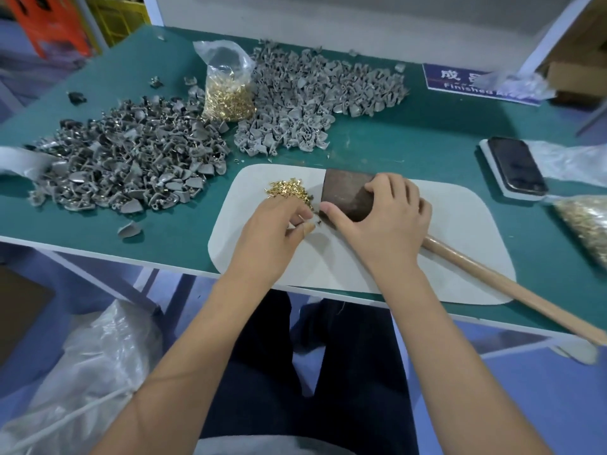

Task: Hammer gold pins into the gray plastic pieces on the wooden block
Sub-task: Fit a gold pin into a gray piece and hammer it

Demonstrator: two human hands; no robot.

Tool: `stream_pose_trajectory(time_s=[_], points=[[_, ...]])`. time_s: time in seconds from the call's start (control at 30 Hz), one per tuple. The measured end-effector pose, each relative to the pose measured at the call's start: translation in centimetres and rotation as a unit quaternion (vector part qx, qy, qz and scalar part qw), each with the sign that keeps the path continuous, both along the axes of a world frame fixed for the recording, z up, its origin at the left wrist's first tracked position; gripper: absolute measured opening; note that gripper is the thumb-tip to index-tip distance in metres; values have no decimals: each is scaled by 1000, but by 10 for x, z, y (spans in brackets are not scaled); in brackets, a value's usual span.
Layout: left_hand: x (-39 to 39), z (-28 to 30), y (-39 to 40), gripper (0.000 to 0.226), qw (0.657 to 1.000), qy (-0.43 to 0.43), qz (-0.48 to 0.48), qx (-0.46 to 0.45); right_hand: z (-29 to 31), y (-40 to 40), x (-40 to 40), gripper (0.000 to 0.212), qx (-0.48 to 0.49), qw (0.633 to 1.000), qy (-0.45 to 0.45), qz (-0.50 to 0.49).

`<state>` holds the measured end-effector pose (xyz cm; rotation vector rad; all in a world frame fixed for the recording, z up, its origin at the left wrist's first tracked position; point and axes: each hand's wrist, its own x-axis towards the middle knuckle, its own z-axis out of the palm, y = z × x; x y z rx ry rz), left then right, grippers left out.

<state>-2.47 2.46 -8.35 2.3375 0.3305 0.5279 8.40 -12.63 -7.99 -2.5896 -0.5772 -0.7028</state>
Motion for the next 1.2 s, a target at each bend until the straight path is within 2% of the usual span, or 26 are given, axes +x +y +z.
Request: stream_pose_trajectory(time_s=[0.13, 0.3, 0.37, 0.43, 0.5, 0.7, 0.83, 0.9, 0.97, 1.0, 1.07, 1.2], points=[[6, -1, 0, 11, 999, 28, -4, -18, -3, -9, 2, 70, 2, 1000, 10, 5], [16, 1, 0, 25, 998, 52, -18, -21, 16, -20, 26, 95, -153, 987, 46, 35], [21, 4, -2, 26, 998, 59, -20, 3, 28, -17, 42, 97, -170, 975, 118, 77], [24, 5, -4, 16, 998, 51, -7, 39, 34, -17, 54, 100, -135, 956, 229, 128], [26, 6, -5, 7, 997, 40, 7, 66, 35, -20, 60, 103, -119, 941, 275, 154], [23, -3, -3, 5, 997, 16, 21, 68, 30, -41, 56, 104, -112, 938, 266, 191], [14, -7, -4, 21, 999, -35, 34, 2, 32, -51, 45, 101, -120, 940, 245, 206], [12, -7, -3, 18, 998, -51, 32, 5, 32, -65, 39, 93, -37, 948, 242, 203], [9, -7, -2, 14, 998, -54, 16, 17, 30, -93, 36, 65, 72, 956, 220, 181], [8, -6, -2, 14, 998, -53, 5, 22, 27, -109, 32, 53, 85, 961, 203, 167], [8, -6, -3, 14, 998, -40, -25, 35, 19, -138, 20, 42, 46, 970, 191, 144], [10, -8, -5, 15, 995, -4, -67, 75, 4, -170, -8, 35, -49, 981, 146, 118]])
